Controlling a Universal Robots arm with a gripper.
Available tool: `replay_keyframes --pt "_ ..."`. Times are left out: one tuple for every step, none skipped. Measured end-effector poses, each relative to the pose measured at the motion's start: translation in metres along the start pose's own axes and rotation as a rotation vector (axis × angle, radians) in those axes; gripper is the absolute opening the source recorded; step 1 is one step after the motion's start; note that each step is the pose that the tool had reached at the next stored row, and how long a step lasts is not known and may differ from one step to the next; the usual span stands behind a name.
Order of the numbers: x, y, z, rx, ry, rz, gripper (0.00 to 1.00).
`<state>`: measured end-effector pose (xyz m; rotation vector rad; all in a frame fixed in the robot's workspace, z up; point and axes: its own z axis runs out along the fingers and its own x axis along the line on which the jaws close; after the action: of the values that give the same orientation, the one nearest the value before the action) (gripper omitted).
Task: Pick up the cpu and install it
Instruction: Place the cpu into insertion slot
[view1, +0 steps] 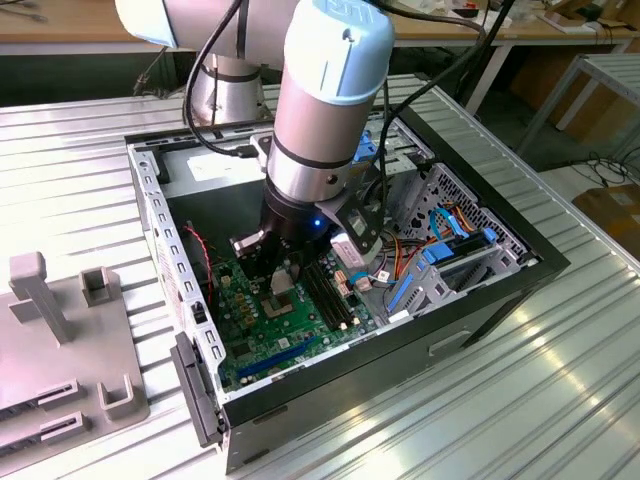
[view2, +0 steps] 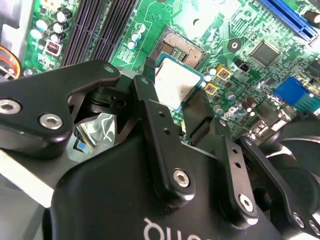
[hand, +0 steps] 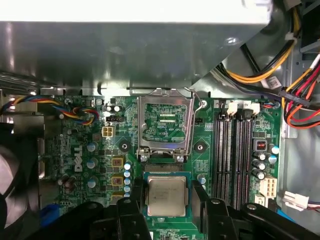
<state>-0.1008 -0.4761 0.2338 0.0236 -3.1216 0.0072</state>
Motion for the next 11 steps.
replay_keyframes --pt "0.0000 0.0000 0.0000 0.0001 0.0001 0.000 0.47" --pt "0.0000 0.0000 0.0000 0.0002 0.0003 0.000 0.47" --pt "-0.0001 0.0000 0.0001 0.0000 0.0003 0.000 0.47" --pt "-0.0001 0.0000 0.0001 0.0000 0.0003 0.000 0.47" --pt "-0.0001 0.0000 0.0001 -0.0001 0.0003 0.000 0.47" --pt "-0.0001 0.0000 0.0001 -0.0001 0.0004 0.000 0.47" --pt "-0.0001 0.0000 0.0002 0.0000 0.0004 0.000 0.47" --pt "-0.0001 0.0001 0.0011 -0.0006 0.0001 0.000 0.47" --pt "-0.0001 0.0001 0.0022 -0.0004 0.0002 0.000 0.47" --pt "-0.0001 0.0000 0.0038 0.0000 0.0006 0.000 0.47" --pt "-0.0002 0.0001 0.0054 -0.0002 0.0008 0.000 0.47"
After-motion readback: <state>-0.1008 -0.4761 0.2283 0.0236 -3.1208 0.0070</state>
